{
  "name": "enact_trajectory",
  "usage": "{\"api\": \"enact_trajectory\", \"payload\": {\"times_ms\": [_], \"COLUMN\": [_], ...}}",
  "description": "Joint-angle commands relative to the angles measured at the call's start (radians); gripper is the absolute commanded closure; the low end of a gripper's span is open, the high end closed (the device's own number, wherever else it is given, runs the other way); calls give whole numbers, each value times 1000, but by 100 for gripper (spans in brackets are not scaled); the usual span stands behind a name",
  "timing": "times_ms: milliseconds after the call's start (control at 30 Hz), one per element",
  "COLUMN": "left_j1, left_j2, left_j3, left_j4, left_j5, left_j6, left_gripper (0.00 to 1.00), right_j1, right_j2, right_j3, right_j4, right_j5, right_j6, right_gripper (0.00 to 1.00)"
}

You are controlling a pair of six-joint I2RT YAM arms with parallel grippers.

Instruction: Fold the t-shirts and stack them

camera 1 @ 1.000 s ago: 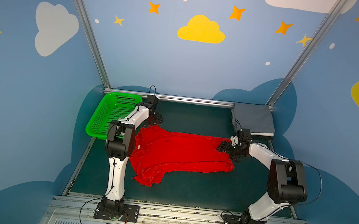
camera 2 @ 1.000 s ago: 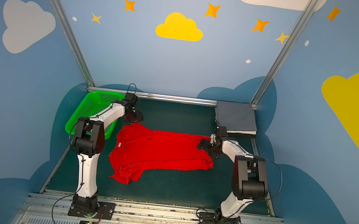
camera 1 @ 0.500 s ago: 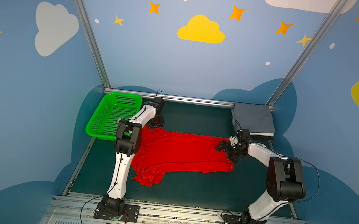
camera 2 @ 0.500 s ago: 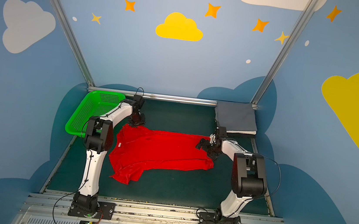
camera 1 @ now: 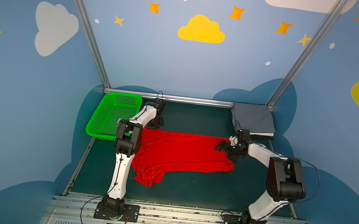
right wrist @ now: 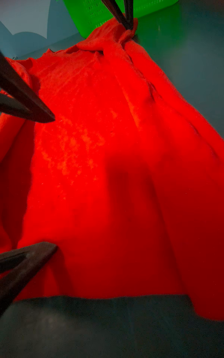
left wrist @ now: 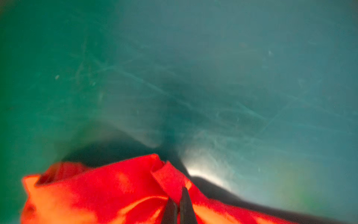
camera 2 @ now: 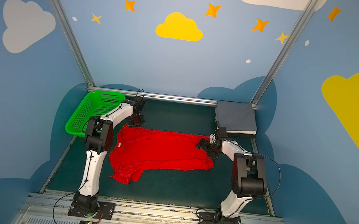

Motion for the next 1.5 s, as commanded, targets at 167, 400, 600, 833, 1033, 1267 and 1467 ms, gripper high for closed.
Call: {"api": "enact_trajectory", "payload": {"times_ms": [167, 400, 600, 833, 1033, 1267, 1467], "left_j1": [-112, -170, -253, -391, -459, -449, -370], "left_j2": [-180, -359, -478, -567, -603, -709, -691], "left_j3": [-138, -357, -530, -747, -830, -872, -831], "left_j4": [-51, 37, 78, 208, 198, 235, 319], "left_j5": [-126, -188, -262, -306, -365, -387, -285], "left_j6": [-65, -173, -289, -486, -604, -570, -455], "left_gripper": [96, 96, 96, 96, 76, 38, 31], "right_j1": [8, 7, 8, 6, 6, 14, 50], "right_j2": [-39, -60, -66, -103, -129, -150, -151], "right_j3": [-31, -44, -62, -68, -68, -86, -73], "right_j4": [-28, -23, -5, -14, -31, -13, -31], "right_j5": [-4, -17, -34, -14, 18, 39, 69], "right_j6": [2, 1, 10, 8, -1, 5, 4], "right_gripper": [3, 3, 3, 3, 3, 3, 3]}}
